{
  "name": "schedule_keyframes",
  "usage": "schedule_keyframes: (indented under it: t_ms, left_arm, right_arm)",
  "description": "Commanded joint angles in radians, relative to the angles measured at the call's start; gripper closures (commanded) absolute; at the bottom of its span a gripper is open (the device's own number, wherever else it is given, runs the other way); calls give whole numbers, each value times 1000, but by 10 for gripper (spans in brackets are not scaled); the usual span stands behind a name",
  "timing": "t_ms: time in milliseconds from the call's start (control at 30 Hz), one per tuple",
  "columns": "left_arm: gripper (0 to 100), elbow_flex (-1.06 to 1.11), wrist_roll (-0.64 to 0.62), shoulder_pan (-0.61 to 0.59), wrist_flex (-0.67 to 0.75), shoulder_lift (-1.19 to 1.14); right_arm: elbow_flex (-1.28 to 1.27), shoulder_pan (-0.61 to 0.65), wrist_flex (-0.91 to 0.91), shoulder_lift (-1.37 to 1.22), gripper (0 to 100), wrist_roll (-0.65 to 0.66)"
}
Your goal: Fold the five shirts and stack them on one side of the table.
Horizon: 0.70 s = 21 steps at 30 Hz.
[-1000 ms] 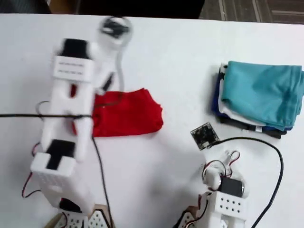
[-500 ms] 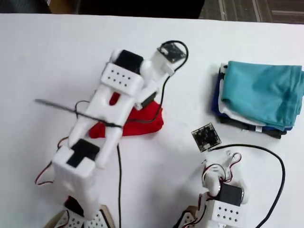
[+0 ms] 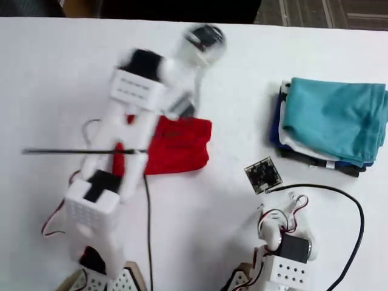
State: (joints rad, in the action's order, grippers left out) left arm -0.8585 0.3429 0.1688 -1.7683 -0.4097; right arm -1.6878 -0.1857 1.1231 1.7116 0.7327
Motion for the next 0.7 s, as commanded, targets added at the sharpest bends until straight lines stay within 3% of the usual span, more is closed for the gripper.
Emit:
schedule_keyframes:
  t_ms: [0,67,133,200,333,500,667]
  left_arm:
    - [774,-102,-3,-175,-15,11]
    - [845,-99,-3,-281,-17,6]
    - [994,-99,-5,-388,-17,2]
    - [954,-99,8,-489,-17,5]
    - [974,-65,101,-675,-18,9]
    - [972,165,175,-899,-6,11]
    - [972,361,201,-1117,124,11]
  right_arm:
    - [-11,-7,4,19,933,-5]
    - [-11,-7,2,19,952,-3]
    - [-11,4,-2,27,981,3]
    - [-9,25,-10,24,978,3]
    - [-3,134,-12,21,978,34]
    - [104,220,-5,19,978,41]
    - [236,243,-13,-27,978,44]
